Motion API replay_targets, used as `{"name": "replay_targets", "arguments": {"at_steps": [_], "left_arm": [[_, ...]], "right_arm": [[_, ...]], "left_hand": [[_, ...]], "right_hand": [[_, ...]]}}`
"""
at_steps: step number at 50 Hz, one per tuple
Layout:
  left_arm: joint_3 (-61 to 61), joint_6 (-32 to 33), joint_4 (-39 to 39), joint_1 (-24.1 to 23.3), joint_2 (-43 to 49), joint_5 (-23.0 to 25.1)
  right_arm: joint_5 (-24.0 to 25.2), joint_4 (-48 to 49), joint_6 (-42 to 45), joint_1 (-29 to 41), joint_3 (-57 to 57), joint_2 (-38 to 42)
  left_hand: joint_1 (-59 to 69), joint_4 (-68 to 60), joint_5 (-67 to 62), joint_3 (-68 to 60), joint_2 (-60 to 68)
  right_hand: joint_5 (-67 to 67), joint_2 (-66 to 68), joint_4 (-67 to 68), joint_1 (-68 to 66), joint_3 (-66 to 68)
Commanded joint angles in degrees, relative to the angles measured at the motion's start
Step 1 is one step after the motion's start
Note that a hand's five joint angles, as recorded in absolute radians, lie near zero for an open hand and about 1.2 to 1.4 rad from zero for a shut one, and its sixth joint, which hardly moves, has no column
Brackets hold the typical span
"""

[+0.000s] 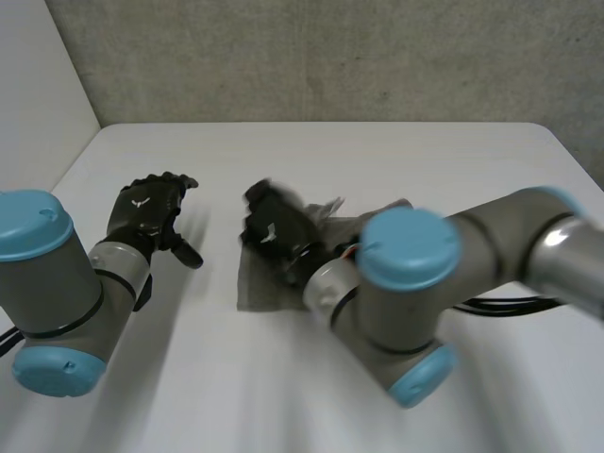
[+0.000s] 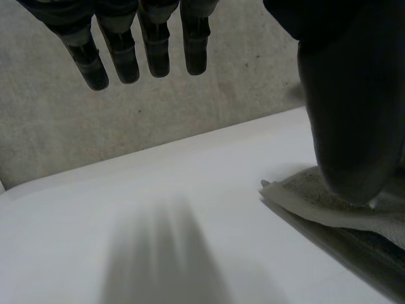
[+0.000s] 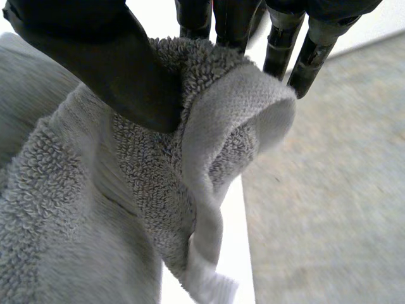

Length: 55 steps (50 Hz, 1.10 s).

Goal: Fold the towel.

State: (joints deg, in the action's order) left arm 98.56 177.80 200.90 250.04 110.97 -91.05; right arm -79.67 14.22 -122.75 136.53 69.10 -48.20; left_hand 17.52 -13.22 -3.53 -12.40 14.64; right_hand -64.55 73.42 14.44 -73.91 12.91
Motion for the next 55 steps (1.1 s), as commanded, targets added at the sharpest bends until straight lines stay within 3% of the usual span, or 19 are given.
{"name": "replay_targets", "arguments": {"at_steps": [1,6,8,11,12,16,21,27,32,37,49,53,55], "left_arm": [[0.23,0.0,0.45,-0.08,-0.14,-0.18],[0.23,0.18,0.45,-0.25,-0.14,0.08],[0.14,0.18,0.45,-0.52,-0.05,0.26],[-0.38,0.26,0.45,-0.78,-0.05,0.61],[-0.64,0.26,0.45,-0.95,0.04,0.7],[-1.53,0.26,0.45,-1.92,-0.05,0.79],[-4.33,0.26,0.37,-6.92,0.56,2.1],[-6.8,-0.18,0.02,-8.95,1.27,2.1],[-11.45,-1.93,-0.51,-14.82,6.35,2.02],[-13.65,-2.2,-0.78,-16.77,10.13,1.93],[-20.51,-1.67,-0.16,-16.86,20.08,-0.44],[-22.0,-1.58,-0.16,-15.72,22.45,-4.49],[-21.92,-1.49,-0.77,-12.4,23.07,-8.25]], "right_arm": [[-2.32,-0.15,3.3,2.77,-5.2,7.5],[-5.41,-0.42,0.23,1.46,-3.71,4.52],[-6.55,-1.12,-6.41,-1.43,-0.04,-3.35],[-6.46,-1.65,-11.55,-3.91,2.44,-7.61],[-6.46,-2.0,-16.77,-6.69,4.79,-11.27],[-5.59,-3.31,-29.27,-14.69,11.73,-19.37],[-0.59,-5.25,-34.05,-21.9,20.34,-24.48],[6.27,-4.73,-34.49,-29.82,29.49,-25.19],[7.86,-3.06,-34.49,-31.41,32.67,-23.71],[8.04,-0.42,-34.75,-31.06,32.5,-20.1],[7.86,2.48,-34.84,-30.71,32.06,-15.7],[7.51,2.57,-34.75,-30.71,32.06,-14.47],[7.51,2.66,-34.75,-30.71,32.06,-14.38]], "left_hand": [[-6.3,3.22,2.31,2.4,-3.42],[-6.3,3.22,2.31,2.4,-3.42],[-6.3,3.22,2.31,2.4,-3.42],[-6.3,3.22,2.31,2.4,-3.42],[-6.3,3.22,2.31,2.4,-3.42],[-6.3,3.22,2.31,2.4,-3.42],[-6.13,3.22,2.14,2.4,-3.25],[-6.13,3.22,2.14,2.4,-3.25],[-5.79,3.22,1.81,2.4,-2.91],[-5.62,3.22,1.64,2.4,-2.74],[-5.29,3.22,1.3,2.4,-2.41],[-5.29,3.22,1.3,2.4,-2.41],[-5.29,3.22,1.3,2.4,-2.41]], "right_hand": [[64.55,-63.42,-4.44,63.91,-2.91],[64.55,-63.42,-4.44,63.91,-2.91],[64.55,-63.42,-4.44,63.91,-2.91],[64.55,-63.42,-4.44,63.91,-2.91],[64.55,-63.42,-4.44,63.91,-2.91],[64.55,-63.42,-4.44,63.91,-2.91],[64.55,-63.42,-4.44,63.91,-2.91],[64.55,-63.42,-4.44,63.91,-2.91],[64.55,-63.42,-4.44,63.91,-2.91],[64.55,-63.42,-4.44,63.91,-2.91],[44.45,-43.32,-4.44,43.81,-2.91],[43.1,-41.98,-4.44,42.46,-2.91],[42.6,-41.47,-4.44,41.96,-2.91]]}}
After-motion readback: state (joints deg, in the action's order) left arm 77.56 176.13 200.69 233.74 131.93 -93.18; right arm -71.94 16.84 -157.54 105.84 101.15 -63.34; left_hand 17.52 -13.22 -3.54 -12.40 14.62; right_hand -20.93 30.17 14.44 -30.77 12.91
